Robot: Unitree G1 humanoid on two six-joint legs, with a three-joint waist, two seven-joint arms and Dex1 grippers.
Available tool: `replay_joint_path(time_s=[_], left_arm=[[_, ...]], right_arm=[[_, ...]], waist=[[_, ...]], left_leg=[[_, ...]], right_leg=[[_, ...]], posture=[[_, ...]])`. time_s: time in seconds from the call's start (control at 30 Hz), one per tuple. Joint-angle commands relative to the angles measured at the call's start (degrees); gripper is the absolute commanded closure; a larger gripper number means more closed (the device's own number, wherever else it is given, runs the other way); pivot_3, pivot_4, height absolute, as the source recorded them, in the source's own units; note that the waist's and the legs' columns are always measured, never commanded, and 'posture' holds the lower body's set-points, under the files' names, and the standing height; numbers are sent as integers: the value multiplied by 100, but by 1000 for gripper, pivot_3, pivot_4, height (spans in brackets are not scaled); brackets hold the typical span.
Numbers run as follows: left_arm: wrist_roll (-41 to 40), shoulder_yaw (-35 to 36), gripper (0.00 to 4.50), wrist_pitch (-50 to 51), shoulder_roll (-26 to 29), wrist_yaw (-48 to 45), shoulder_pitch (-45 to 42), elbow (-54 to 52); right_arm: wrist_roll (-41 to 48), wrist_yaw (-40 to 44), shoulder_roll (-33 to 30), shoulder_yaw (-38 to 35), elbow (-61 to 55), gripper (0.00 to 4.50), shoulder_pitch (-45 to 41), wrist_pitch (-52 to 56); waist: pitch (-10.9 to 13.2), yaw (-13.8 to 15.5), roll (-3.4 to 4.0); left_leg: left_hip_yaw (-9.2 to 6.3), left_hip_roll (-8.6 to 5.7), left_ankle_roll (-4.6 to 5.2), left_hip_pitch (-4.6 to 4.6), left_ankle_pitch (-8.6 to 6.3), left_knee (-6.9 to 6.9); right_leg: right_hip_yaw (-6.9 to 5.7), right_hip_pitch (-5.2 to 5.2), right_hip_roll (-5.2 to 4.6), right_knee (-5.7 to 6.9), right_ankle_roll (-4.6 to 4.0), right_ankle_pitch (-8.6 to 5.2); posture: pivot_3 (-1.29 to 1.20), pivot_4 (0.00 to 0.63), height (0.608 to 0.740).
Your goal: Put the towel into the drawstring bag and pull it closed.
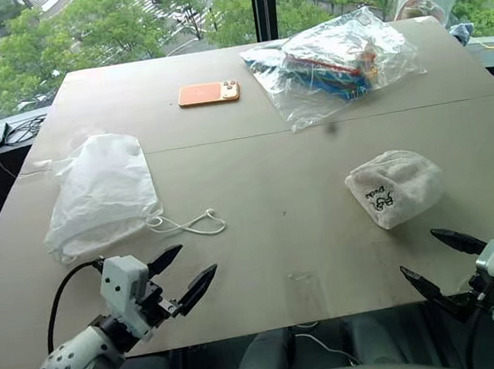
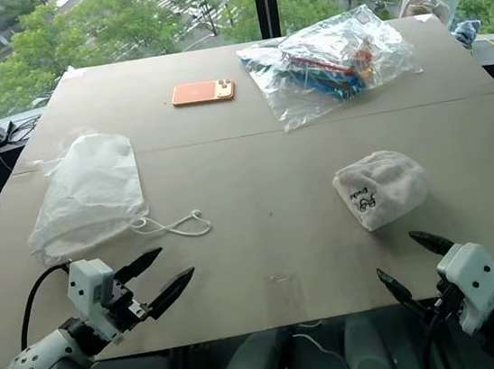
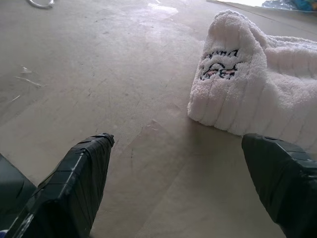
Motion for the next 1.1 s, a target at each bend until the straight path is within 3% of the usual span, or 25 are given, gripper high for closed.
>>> replay_joint_path(time_s=[0.03, 0.2, 0.3, 0.43, 0.57, 0.7, 0.9, 1.1], left_arm=[[17, -22, 47, -142, -95, 114, -160, 39], [-333, 280, 47, 484, -371, 1068, -878, 67], [96, 378, 47, 256, -411, 1543, -1245, 80], [2457, 425, 47, -1124, 41, 2542, -1253, 530], [4826, 436, 47, -2132, 631, 3859, -922, 1033], [6409, 442, 47, -2745, 910, 4918, -559, 1174], [6663, 473, 47, -3081, 1244, 4833, -317, 1743], [6690, 232, 47, -3067, 1565, 4575, -729, 2386]], right_arm=[[-8, 85, -13, 130, -52, 0, -177, -293], [13, 481, -400, 963, -449, 0, -1076, -462], [205, 754, -662, 1323, -689, 0, -1562, -521], [497, 926, -1014, 1598, -950, 0, -2031, -243], [535, 582, -995, 1902, -1121, 0, -2479, 101], [528, 278, -970, 2140, -1364, 0, -2680, 439], [397, -80, -942, 2366, -1592, 0, -2741, 690], [246, -328, -926, 2661, -1655, 0, -2805, 819]], waist=[[0, 0, 0], [2, -12, 1], [4, -10, -5], [6, -14, -19], [8, -6, -31], [8, 75, -40], [8, 130, -38], [6, 122, -41]], left_leg=[[0, 0, 0, 0, 0, -1], [1, 5, 0, 9, 0, -5], [-2, 5, 4, 9, 2, -6], [3, 5, -27, 6, 15, -6], [8, 5, -26, 7, 12, -19], [7, 4, -18, 0, 5, -21], [2, 4, -3, 1, -8, -26], [-1, 4, -2, 2, -8, -25]], right_leg=[[0, 0, 0, -1, 0, 0], [-18, 3, 6, -2, -1, 3], [-22, 3, 8, -2, -1, 4], [-20, 3, 7, -10, -3, 6], [-13, 0, 6, -18, -4, 6], [-15, -2, 3, -28, -4, 6], [-25, -8, 6, -22, -3, 6], [-33, -7, 8, -17, -2, 6]], posture=[[0, 150, 740], [0, 150, 740], [0, 150, 740], [0, 150, 740], [0, 150, 740], [0, 150, 740], [0, 150, 740], [0, 150, 740]])
